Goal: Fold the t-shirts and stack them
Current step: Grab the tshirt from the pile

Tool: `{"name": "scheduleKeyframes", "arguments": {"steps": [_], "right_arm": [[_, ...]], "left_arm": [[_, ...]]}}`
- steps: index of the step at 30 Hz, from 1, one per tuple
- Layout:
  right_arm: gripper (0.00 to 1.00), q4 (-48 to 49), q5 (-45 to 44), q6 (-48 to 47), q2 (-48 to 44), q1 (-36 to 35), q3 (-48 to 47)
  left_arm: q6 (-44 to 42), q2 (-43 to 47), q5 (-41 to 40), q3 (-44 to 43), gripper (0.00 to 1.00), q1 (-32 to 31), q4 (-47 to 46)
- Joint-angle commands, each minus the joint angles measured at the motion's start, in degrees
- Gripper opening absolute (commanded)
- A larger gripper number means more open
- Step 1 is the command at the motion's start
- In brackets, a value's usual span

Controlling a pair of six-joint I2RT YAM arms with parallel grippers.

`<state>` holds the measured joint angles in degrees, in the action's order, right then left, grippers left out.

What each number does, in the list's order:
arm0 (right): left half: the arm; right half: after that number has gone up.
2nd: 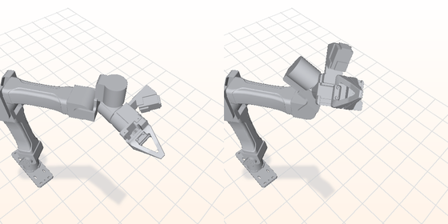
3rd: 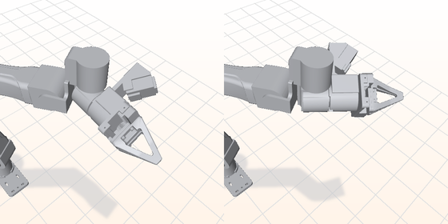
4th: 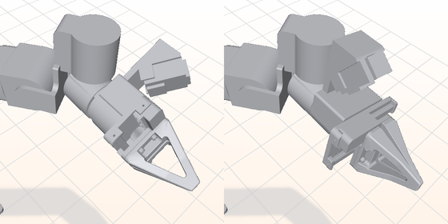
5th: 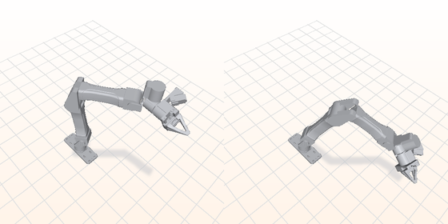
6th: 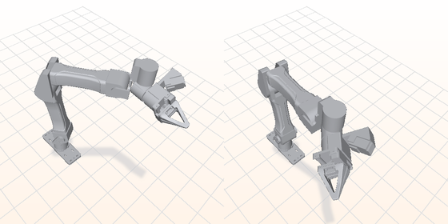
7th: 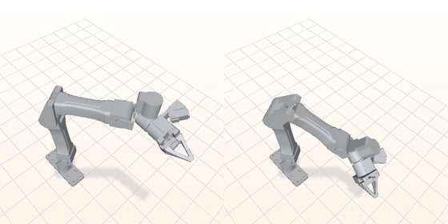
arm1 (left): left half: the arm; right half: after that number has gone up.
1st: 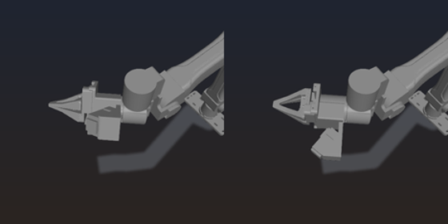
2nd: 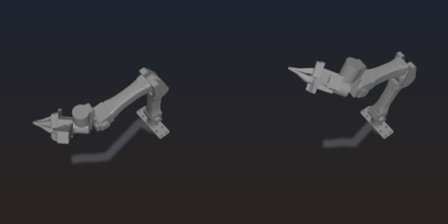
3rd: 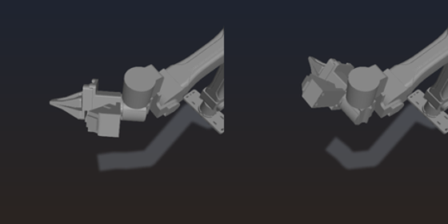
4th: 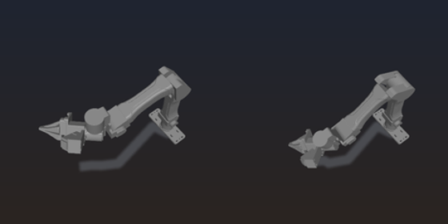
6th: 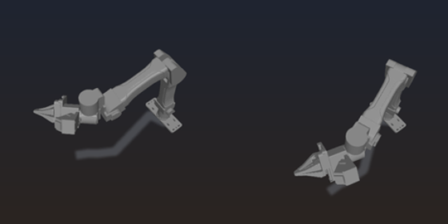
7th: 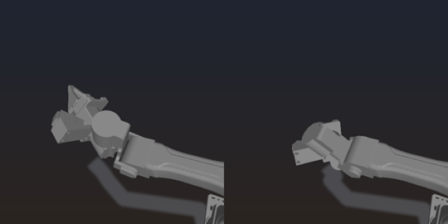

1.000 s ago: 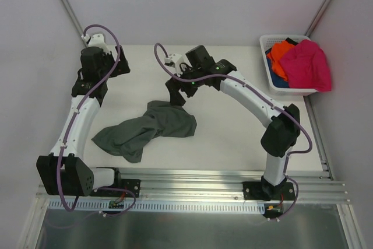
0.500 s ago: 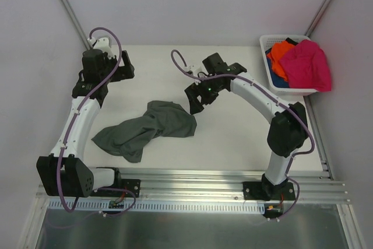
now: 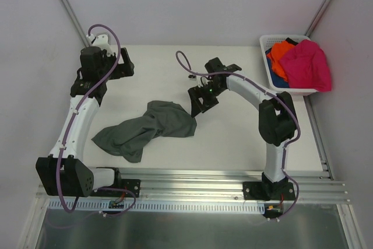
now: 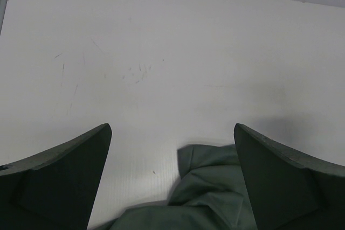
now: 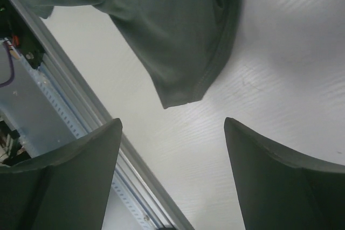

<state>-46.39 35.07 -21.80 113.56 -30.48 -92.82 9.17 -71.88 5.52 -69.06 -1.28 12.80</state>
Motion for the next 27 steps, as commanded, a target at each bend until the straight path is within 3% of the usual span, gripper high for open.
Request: {"name": "scheduleKeyframes", "arguments": {"steps": [1, 25, 27], "right_arm": [[0.8, 0.25, 5.79, 3.69, -0.79, -1.6, 1.4], [0.77, 2.97, 8.79, 8.44, 10.63, -1.34, -3.95], [0.7, 3.15, 8.96, 8.36, 10.81, -1.42, -4.13]], "left_arm": [[-1.35, -0.19, -0.15, -2.22, 0.99, 0.05, -0.32], [-1.61, -2.48, -1.48, -5.57, 0.99, 0.05, 1.35], [-1.52, -2.39, -1.48, -5.21, 0.99, 0.05, 1.27]]}}
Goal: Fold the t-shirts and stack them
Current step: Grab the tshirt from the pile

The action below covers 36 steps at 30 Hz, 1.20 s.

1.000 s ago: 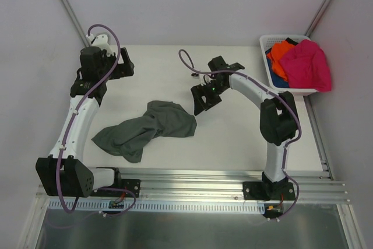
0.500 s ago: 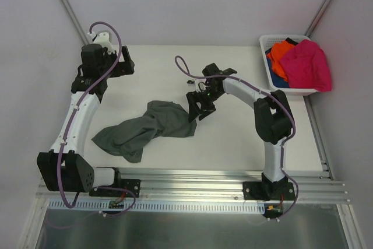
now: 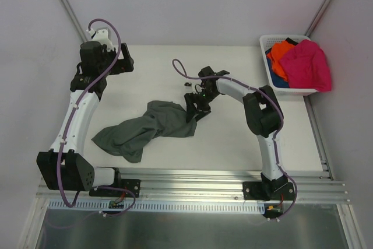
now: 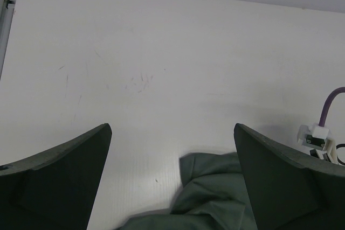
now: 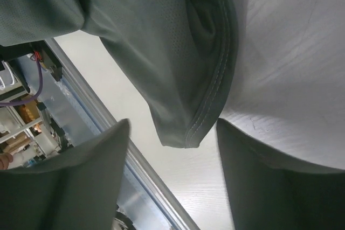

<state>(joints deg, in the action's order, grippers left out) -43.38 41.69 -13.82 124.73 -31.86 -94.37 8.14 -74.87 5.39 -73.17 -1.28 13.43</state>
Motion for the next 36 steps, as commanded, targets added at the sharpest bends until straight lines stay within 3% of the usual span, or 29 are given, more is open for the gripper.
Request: {"name": "scheduleKeyframes", "arguments": {"steps": [1, 2, 4, 5, 10, 17, 23, 32, 36], "right_arm": [[0.62, 0.39, 2.43, 0.29, -0.54, 0.13, -2.4], [0.4, 0.4, 2.34, 0.2, -0.71, 0.13, -2.23], [0.07, -0.04, 0.77, 0.03, -1.94, 0.57, -1.7], [0.01, -0.39, -0.11, -0.24, -2.64, 1.0, -1.61], [0.01, -2.5, -2.05, -1.38, -10.09, 3.11, -1.69], [0.01, -2.24, -7.5, -3.13, -17.31, 9.78, -9.86], [0.01, -0.83, -11.01, -4.19, -19.26, 15.94, -16.28], [0.01, 0.92, -10.93, -3.58, -20.49, 18.5, -14.44], [0.01, 0.75, -10.93, -3.4, -19.79, 18.5, -14.18]], "left_arm": [[-0.5, 0.78, -1.34, -0.67, 0.99, 0.05, 0.72], [-0.5, 0.78, -1.34, -0.58, 0.99, 0.05, 0.72], [-0.41, 0.78, -1.34, -0.22, 0.99, 0.05, 0.72], [-0.41, 0.69, -1.43, -0.14, 0.99, 0.05, 0.72], [0.12, 0.34, -1.0, 1.27, 0.99, 0.05, 0.19], [-5.23, 0.43, 2.26, 6.19, 0.99, 0.05, -0.78], [-2.97, 0.43, 10.51, 9.7, 0.99, -0.39, 5.46], [-1.38, 0.25, 25.19, 13.4, 0.99, -9.7, 10.04], [-0.24, -4.04, 30.11, 13.4, 0.99, -14.1, 10.39]]}}
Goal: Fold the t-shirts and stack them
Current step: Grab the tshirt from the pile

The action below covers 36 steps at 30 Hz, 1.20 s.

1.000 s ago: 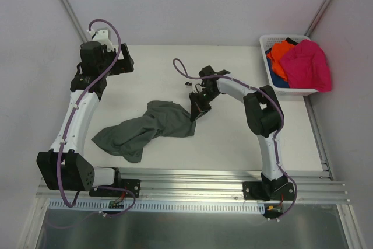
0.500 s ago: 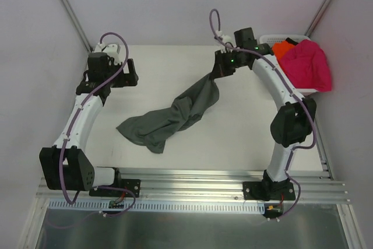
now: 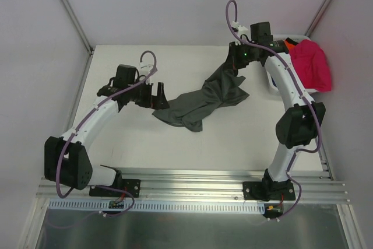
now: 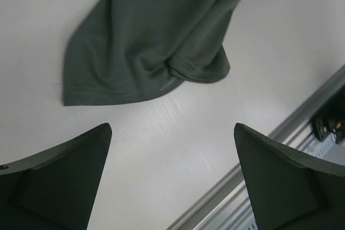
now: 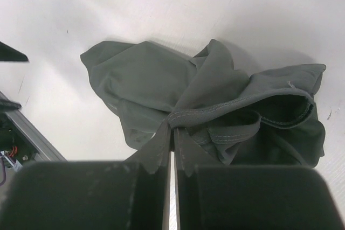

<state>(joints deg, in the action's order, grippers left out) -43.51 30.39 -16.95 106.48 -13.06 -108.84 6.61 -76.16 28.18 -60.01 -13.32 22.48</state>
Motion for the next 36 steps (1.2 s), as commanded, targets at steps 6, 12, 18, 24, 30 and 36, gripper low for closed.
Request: {"name": "scheduleKeyframes", "arguments": {"steps": [6, 12, 18, 24, 30, 36], "right_arm": [[0.01, 1.49, 0.81, 0.43, -1.45, -0.3, 1.7], [0.01, 2.54, -2.52, 0.16, -2.5, -0.3, 5.2], [0.01, 5.1, -4.91, 1.92, -5.14, -0.3, 11.36], [0.01, 5.63, -6.66, 1.13, -5.84, -0.21, 10.93], [0.01, 4.84, -6.75, 1.13, -5.31, -0.12, 9.34], [0.01, 4.66, -7.01, 0.34, -5.58, 0.14, 10.75]], "left_arm": [[4.72, -11.45, 5.31, -2.65, 0.99, -5.57, 1.69], [7.44, -16.74, 6.02, -6.44, 0.99, -6.36, -0.85], [7.55, -21.22, 1.18, -7.22, 0.99, -10.84, -3.49], [3.31, -20.96, -6.71, -10.91, 0.99, -15.06, -4.02], [12.54, -21.57, -12.46, -12.5, 0.99, -18.67, -3.58], [10.63, -21.57, -10.7, -11.45, 0.58, -21.12, -3.5]]}}
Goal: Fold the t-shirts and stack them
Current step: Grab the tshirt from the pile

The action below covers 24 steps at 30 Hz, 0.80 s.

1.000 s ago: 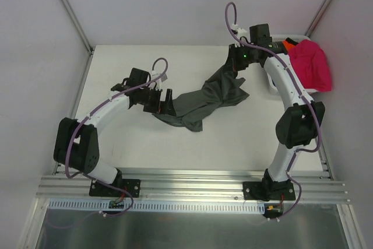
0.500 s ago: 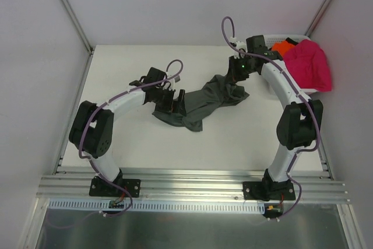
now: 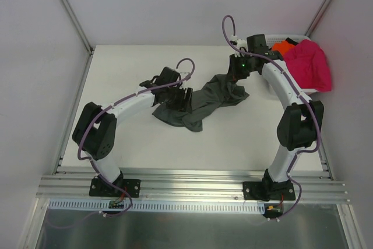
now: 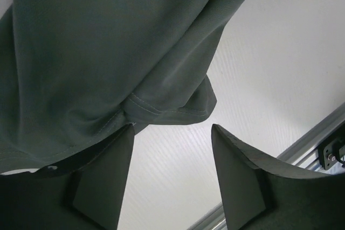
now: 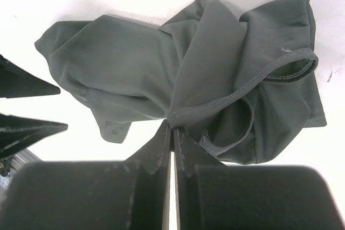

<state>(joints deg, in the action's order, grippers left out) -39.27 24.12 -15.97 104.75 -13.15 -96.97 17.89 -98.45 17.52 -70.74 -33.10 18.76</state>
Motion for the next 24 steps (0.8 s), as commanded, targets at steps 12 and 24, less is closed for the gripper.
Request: {"name": "scheduleKeyframes", "arguments": {"steps": [12, 24], "right_arm": [[0.01, -0.11, -0.13, -1.0, -2.27, 1.28, -2.35], [0.01, -0.11, 1.54, -0.38, -0.42, 2.77, -2.61]], "left_arm": [[-3.21, -2.44, 4.98, -0.89, 0.67, -6.45, 3.12], [-1.98, -10.26, 3.66, -3.52, 0.57, -9.96, 3.82]]}}
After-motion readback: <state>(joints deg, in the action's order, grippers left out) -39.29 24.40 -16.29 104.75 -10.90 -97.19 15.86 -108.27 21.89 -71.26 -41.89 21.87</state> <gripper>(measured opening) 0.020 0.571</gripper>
